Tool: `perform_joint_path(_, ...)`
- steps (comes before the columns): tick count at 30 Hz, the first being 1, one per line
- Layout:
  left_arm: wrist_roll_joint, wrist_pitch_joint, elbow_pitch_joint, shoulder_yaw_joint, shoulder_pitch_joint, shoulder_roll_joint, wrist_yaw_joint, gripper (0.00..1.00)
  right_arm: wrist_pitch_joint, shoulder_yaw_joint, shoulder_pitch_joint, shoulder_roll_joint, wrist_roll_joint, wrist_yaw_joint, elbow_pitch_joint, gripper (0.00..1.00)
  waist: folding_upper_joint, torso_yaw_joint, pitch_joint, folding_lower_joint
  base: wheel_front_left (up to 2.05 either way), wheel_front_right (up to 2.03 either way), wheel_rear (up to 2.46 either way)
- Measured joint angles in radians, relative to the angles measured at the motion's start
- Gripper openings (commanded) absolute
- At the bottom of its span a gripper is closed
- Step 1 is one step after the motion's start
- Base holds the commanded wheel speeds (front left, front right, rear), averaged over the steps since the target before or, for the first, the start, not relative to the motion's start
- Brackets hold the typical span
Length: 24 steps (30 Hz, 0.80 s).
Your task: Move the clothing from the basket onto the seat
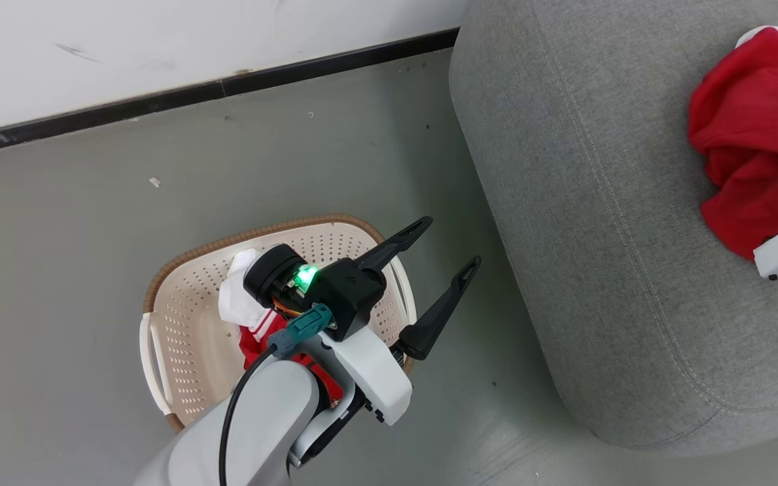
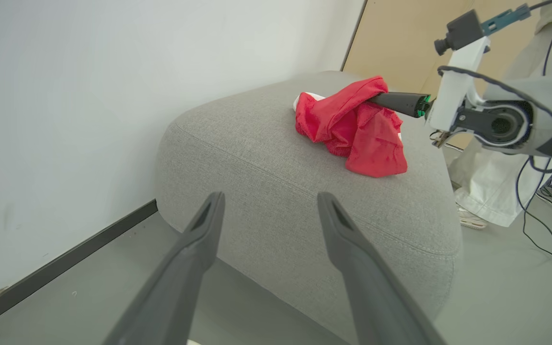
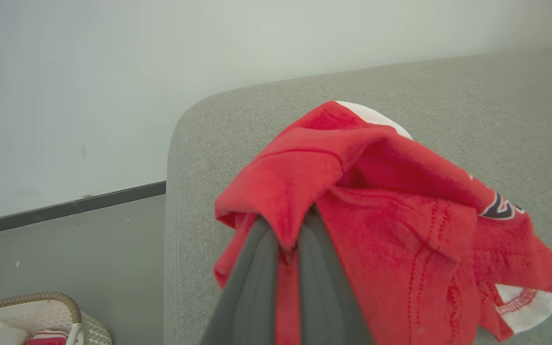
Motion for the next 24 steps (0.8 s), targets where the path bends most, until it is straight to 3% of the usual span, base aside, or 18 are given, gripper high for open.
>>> perform_joint_path(1, 0.000, -0.004, 0.001, 0.000, 0.000, -0.001, -0.003, 1.00, 0.000, -0.010, 0.000, 0.000, 0.000, 0.000, -0.004, 0.38, 0.0000, -0.002, -0.002, 0.0000, 0.00, 0.00, 0.00)
perform_joint_path(3, 0.000, -0.008, 0.005, 0.001, 0.000, -0.002, -0.007, 1.00, 0.000, -0.025, 0.005, 0.000, 0.000, 0.000, -0.021, 0.43, 0.0001, -0.005, -0.006, 0.0000, 0.00, 0.00, 0.00)
perform_joint_path(5, -0.001, -0.012, 0.011, 0.004, 0.000, -0.001, -0.007, 1.00, 0.000, -0.031, 0.012, 0.004, -0.008, 0.000, -0.044, 0.96, 0.0000, -0.009, -0.011, 0.0000, 0.00, 0.00, 0.00)
perform_joint_path(6, -0.002, -0.013, 0.015, 0.006, 0.000, -0.001, -0.007, 1.00, 0.000, -0.033, 0.021, 0.006, -0.011, 0.000, -0.059, 1.00, 0.0000, -0.011, -0.014, 0.0000, 0.00, 0.00, 0.00)
perform_joint_path(24, -0.029, -0.111, 0.096, 0.092, 0.040, 0.019, 0.004, 1.00, -0.003, -0.078, 0.230, 0.061, -0.114, 0.000, -0.282, 1.00, 0.0000, -0.033, -0.102, 0.0000, 0.00, 0.00, 0.00)
